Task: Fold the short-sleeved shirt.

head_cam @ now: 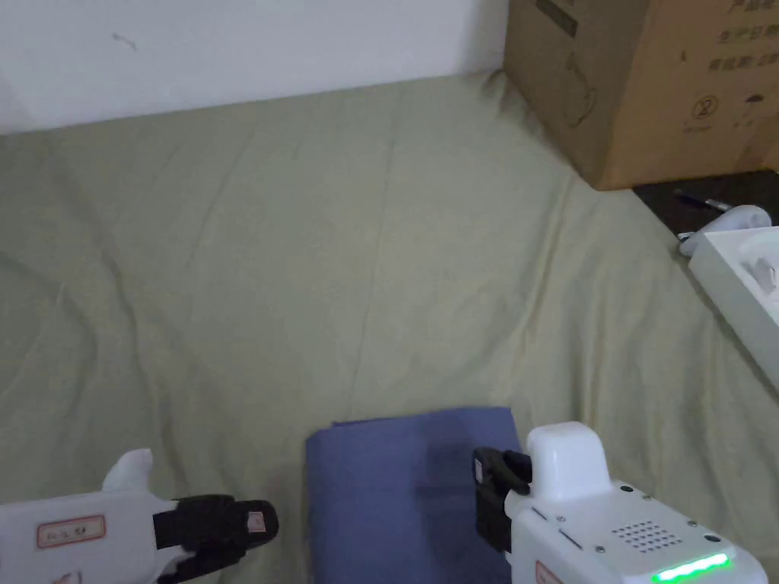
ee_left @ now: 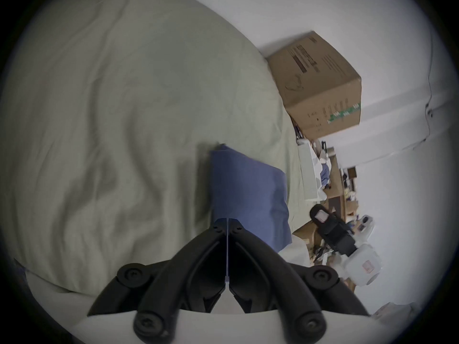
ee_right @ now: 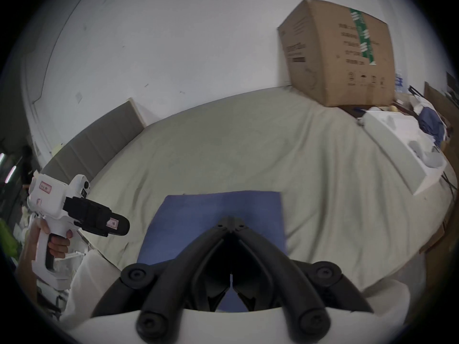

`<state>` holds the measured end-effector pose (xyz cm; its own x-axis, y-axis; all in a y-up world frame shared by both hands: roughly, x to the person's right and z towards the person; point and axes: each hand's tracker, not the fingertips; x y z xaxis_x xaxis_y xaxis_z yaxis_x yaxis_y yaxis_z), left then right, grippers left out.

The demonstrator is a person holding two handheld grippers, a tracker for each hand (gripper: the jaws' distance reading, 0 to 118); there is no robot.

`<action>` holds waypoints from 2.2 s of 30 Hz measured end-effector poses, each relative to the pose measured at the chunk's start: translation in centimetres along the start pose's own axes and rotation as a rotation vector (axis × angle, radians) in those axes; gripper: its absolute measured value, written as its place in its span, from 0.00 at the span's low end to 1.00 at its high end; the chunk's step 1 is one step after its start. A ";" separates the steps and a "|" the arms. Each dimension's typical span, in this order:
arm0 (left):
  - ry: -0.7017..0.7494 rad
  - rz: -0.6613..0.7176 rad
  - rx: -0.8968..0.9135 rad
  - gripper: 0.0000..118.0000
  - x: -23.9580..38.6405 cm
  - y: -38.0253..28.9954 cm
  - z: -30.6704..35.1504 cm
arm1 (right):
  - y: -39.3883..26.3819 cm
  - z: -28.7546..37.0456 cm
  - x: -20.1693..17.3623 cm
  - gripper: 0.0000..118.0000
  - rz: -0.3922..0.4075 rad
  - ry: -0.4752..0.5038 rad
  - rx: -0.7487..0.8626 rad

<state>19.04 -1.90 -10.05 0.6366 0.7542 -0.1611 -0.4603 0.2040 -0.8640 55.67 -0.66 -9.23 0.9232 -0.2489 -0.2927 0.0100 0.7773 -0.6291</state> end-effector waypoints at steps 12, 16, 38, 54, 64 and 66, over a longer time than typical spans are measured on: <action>-0.102 -0.027 -0.142 0.77 -0.3 2.4 -7.5 | -2.6 -4.2 -0.7 0.00 -0.002 -0.025 -0.090; -0.198 -0.008 -0.169 0.77 -0.7 3.1 -10.2 | -2.7 -4.5 -0.9 0.00 0.007 -0.031 -0.101; -0.125 -0.095 -0.137 0.17 0.1 4.7 -6.3 | 6.5 3.4 -8.7 0.00 0.124 -0.122 0.383; 0.419 -0.177 0.037 0.17 -11.4 15.7 16.2 | 7.8 3.3 -19.7 0.00 0.183 -0.069 0.434; 0.921 -0.315 -0.069 0.17 -14.3 21.8 21.9 | 9.1 1.1 -22.4 0.00 0.215 -0.067 0.420; 1.003 -0.374 -0.073 0.17 -15.1 23.0 22.3 | 9.1 0.6 -22.4 0.00 0.209 -0.068 0.403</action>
<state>-14.94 5.36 -16.88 0.9622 -0.2126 -0.1702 -0.1140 0.2532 -0.9607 35.27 12.36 -7.98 0.9445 -0.0346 -0.3268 -0.0432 0.9728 -0.2277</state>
